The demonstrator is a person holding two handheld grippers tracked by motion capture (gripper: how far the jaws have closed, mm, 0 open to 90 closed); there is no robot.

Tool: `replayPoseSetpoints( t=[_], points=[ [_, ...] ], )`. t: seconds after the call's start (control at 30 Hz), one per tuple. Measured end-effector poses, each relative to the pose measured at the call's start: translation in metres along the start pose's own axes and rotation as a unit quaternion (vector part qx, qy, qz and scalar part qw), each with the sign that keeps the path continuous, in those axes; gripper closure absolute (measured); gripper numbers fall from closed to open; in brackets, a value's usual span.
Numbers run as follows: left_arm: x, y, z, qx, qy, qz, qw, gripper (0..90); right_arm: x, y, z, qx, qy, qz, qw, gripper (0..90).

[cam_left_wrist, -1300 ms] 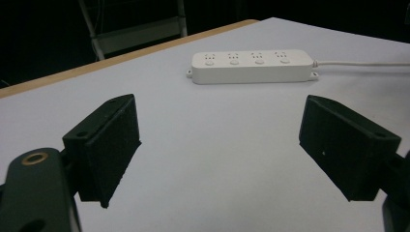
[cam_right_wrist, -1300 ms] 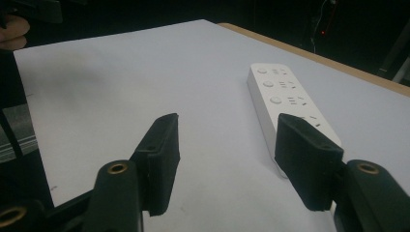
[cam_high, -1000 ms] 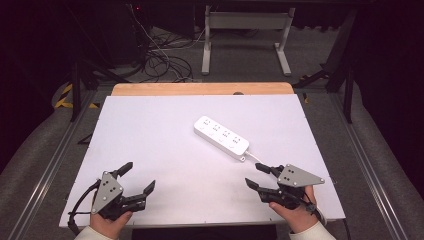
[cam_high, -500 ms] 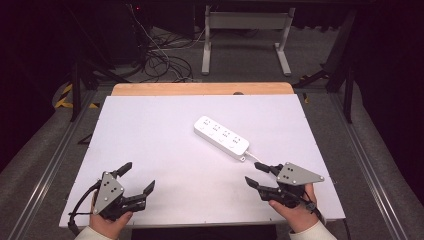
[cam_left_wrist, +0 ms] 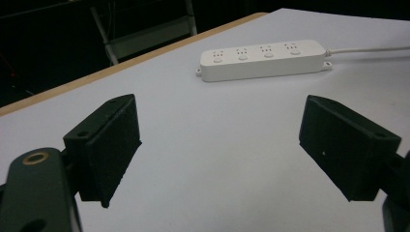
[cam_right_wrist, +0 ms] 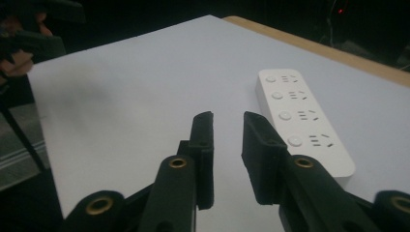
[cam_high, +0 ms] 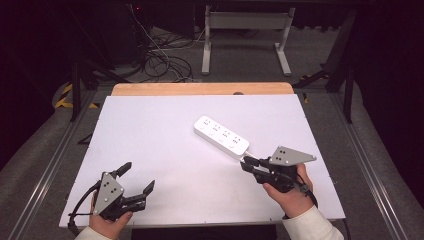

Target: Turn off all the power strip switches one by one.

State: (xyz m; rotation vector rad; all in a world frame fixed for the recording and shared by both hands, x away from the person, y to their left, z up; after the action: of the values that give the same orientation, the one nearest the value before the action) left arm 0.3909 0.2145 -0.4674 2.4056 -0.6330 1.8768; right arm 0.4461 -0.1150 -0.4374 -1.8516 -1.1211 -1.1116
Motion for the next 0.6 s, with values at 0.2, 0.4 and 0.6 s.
replayPoseSetpoints(
  t=[0.2, 0.4, 0.6],
  points=[
    [-0.001, 0.001, 0.001, -0.004, -0.009, 0.000, 1.0000, 15.5, 0.016, 0.007, 0.007, 0.006, -0.014, 0.007, 0.9999, 77.9],
    [-0.001, 0.001, 0.001, -0.003, -0.009, 0.002, 1.0000, 15.4, 0.025, 0.016, 0.014, -0.006, -0.021, -0.014, 0.9997, 77.6],
    [-0.001, 0.001, 0.001, 0.000, -0.007, 0.003, 1.0000, 15.4, 0.029, 0.028, 0.021, -0.026, -0.060, -0.023, 0.9976, 84.2]
  ],
)
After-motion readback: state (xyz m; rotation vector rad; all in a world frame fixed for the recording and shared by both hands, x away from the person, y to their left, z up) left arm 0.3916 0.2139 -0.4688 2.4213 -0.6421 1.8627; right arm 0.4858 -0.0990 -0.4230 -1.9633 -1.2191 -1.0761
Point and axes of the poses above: each handheld gripper's, and its own axes: z roughly forward along the jaws, x roughly out of its top, y roughly to its right, the point moved 8 cm from there along z, roughly forward along the jaws, and after that the axes turned 13 degrees about x, right-handed, at the moved point
